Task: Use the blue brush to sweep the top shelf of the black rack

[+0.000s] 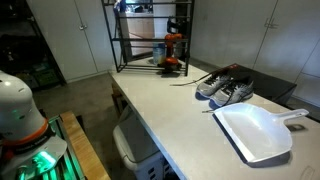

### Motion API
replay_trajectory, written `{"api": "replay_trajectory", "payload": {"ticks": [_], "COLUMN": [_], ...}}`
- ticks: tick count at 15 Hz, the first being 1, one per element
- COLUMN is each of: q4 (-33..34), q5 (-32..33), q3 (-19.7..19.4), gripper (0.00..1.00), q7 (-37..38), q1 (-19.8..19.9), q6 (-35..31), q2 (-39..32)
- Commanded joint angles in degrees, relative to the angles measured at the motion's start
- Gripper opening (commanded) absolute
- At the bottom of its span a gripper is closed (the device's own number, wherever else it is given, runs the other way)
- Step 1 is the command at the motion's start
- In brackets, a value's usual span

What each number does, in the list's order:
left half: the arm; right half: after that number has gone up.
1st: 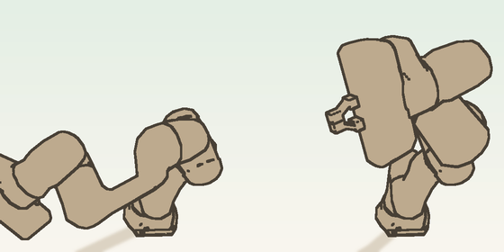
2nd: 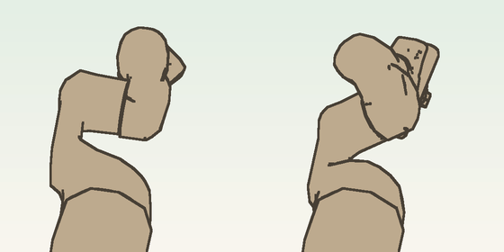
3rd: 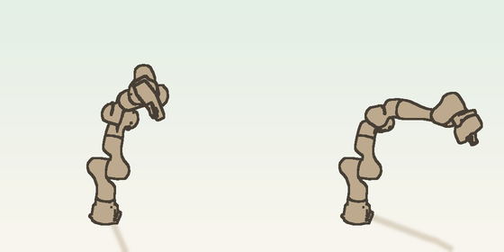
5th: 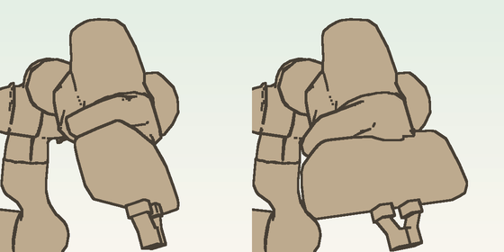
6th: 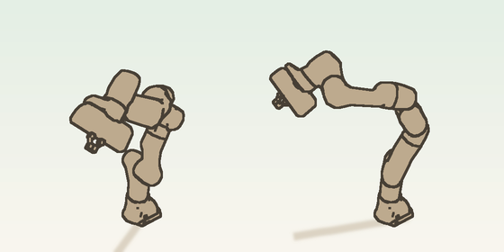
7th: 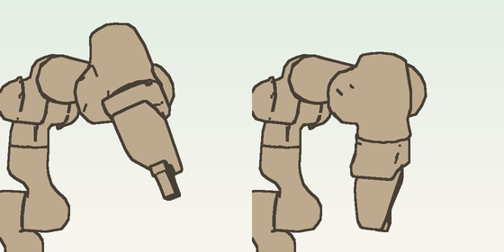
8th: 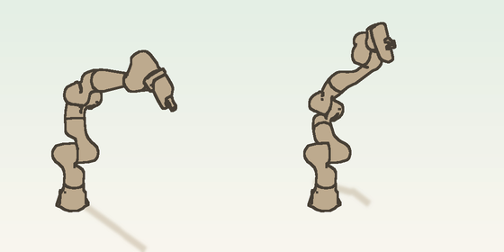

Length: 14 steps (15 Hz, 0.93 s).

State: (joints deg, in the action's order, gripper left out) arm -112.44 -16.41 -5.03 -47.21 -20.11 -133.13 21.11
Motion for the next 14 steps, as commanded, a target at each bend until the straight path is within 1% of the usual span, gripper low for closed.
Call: {"api": "replay_trajectory", "payload": {"ticks": [1,4,6,9,14], "q4": [2.0,3.3,3.8,3.8,2.8], "q5": [-4.1,-4.4,-3.3,-0.7,-0.9], "q3": [0.9,1.5,1.9,2.5,1.8], "gripper": [0.19,0.19,0.19,0.19,0.19], "q7": [-4.2,-3.9,-2.3,1.4,5.1], "q1": [0.3,1.4,2.6,5.7,9.5], "q6": [0.6,1.8,2.4,2.4,2.0], "q2": [-2.1,-3.5,-4.5,-5.2,-5.0]}}
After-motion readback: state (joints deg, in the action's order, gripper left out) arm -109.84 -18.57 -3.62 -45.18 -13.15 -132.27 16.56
